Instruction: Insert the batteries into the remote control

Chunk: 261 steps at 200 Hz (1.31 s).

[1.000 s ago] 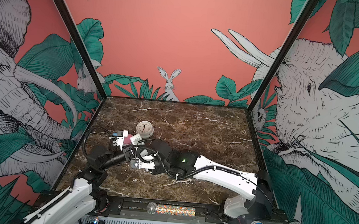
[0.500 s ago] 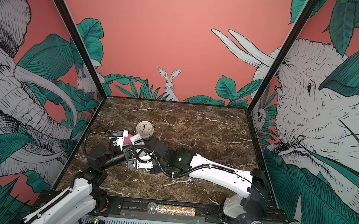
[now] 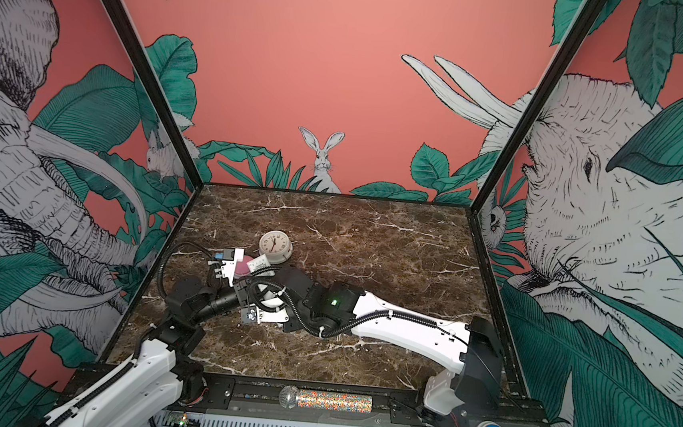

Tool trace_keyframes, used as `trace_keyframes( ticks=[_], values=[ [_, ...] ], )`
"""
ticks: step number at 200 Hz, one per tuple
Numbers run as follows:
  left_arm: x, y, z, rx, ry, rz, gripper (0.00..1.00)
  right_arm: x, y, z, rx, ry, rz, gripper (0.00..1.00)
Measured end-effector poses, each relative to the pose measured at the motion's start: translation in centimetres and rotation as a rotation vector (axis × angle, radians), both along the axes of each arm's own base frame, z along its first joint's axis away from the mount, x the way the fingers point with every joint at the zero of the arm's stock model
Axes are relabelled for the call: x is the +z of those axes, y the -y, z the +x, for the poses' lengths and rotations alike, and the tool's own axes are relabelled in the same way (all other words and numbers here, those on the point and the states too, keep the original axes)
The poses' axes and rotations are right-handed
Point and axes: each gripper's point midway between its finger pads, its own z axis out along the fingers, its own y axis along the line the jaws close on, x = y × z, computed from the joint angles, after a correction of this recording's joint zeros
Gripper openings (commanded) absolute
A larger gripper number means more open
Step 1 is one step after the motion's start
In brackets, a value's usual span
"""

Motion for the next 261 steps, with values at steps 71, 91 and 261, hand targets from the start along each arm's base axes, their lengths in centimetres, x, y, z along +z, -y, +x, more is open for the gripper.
trace_keyframes(
  ticks=[71,91,261],
  values=[
    [-0.07,0.0,0.0,0.0,-0.004,0.001,0.0,-0.28,-0.36,0.11,0.001,0.015,-0.016,0.21],
    [-0.12,-0.04,0.06,0.004,-0.005,0.002,0.0,-0.5,-0.44,0.14,0.001,0.02,-0.024,0.21],
    [-0.26,-0.2,0.34,0.023,-0.011,0.005,0.0,-0.61,-0.31,0.73,-0.024,0.055,-0.041,0.17]
  ],
)
